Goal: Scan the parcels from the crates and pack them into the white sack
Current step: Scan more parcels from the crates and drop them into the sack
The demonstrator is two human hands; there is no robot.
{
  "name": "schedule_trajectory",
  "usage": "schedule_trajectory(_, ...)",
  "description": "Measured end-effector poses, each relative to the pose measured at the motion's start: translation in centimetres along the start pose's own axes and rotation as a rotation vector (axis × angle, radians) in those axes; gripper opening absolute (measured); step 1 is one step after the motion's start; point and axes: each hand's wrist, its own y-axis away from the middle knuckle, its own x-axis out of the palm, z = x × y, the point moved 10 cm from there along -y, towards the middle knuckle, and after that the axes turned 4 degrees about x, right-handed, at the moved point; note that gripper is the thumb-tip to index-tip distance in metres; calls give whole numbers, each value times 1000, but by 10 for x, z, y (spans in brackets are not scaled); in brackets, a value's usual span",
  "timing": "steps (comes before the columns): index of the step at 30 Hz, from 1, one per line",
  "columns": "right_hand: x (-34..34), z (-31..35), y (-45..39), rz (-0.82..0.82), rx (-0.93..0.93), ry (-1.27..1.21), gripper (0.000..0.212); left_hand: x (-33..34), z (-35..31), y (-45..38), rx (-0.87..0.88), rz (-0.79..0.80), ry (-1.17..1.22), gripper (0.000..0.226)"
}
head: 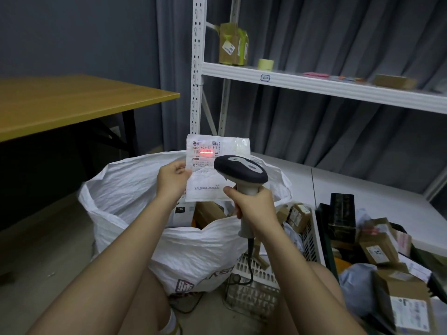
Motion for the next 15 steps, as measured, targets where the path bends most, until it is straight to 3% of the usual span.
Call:
schedule_trajectory(5,-6,-3,-7,-27,16,-98,19,-16,4,-6,10,-32,-74,22)
schedule_trajectory(8,-19,-15,-13,-84,49,-127,16,-32,4,-11,46,-41,-375,29)
schedule_trajectory(12,-33,-35,-20,-118,84,-114,20,-18,34,-12,-52,240,-753,59)
schedule_trajectory(15,-48,-51,-22,-129,109,-87,21,-2,37,-6,-5,280,-766,57)
